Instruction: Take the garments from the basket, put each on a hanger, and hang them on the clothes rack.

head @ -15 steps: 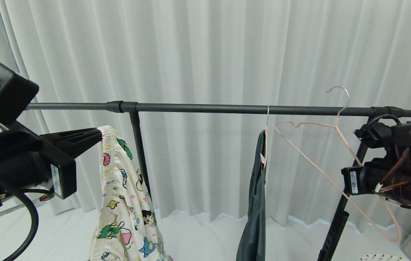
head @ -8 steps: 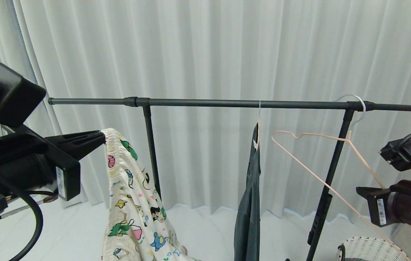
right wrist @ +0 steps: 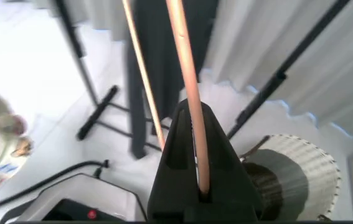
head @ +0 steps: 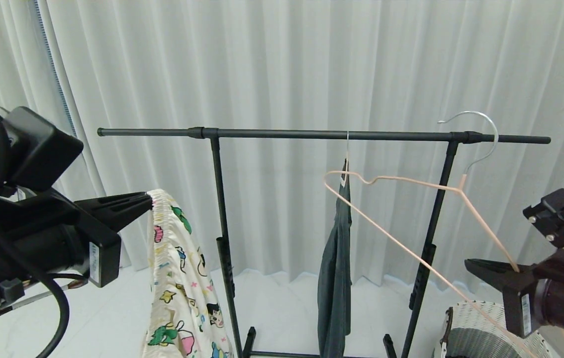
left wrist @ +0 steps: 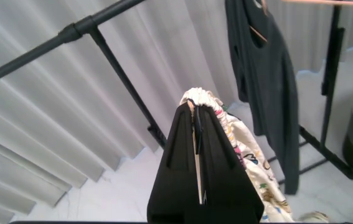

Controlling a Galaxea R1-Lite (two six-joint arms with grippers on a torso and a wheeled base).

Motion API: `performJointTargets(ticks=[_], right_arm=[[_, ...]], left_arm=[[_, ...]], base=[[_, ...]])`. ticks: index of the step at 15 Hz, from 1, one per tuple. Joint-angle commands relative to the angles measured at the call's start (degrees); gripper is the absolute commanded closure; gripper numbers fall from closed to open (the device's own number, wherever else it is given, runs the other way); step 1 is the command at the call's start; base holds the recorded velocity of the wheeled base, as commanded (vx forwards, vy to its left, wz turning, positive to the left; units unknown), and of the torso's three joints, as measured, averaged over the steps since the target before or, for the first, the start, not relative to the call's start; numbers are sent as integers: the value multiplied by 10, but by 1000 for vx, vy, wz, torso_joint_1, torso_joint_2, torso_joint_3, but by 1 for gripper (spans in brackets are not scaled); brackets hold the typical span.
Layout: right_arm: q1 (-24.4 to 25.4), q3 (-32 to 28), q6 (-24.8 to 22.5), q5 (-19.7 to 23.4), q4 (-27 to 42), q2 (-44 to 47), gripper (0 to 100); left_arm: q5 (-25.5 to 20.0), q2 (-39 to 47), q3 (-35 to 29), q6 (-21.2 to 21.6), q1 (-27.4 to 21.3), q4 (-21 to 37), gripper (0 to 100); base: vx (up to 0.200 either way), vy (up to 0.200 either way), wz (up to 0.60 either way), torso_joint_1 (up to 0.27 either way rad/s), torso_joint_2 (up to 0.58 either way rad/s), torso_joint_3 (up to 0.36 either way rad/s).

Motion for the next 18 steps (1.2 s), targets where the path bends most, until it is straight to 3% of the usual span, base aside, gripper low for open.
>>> performJointTargets(ticks=[1,3,6,8,9,11,14,18], right_arm=[[61,-4,16,0,-1,-7,100],[127,-8,57,0,-3,-5,100],[207,4,81,0,-1,6,100],[239,3,104,0,-2,21,100],[252,3,112,0,-2,25,100],[274,-1,121,0,-6,40,100],[276,-7,125,-1,-59,85,100],[274,-10,127,-1,-84,112,100]], left_arm=[[-1,1,8,0,-4,0,100],[4,9,8,0,-3,0,100],[49,60,-22,-3,-1,10,100],[50,99,-81,-18,0,73,100],[50,118,-115,-46,0,106,100],[50,150,-182,-105,-7,171,100],[50,170,-224,-177,-21,217,100],[55,180,-226,-195,-27,217,100]], base=[[0,0,0,0,0,0],[0,0,0,0,0,0],[0,0,0,0,0,0],[0,0,0,0,0,0],[0,0,0,0,0,0],[0,0,0,0,0,0],[0,0,0,0,0,0],[0,0,0,0,0,0]])
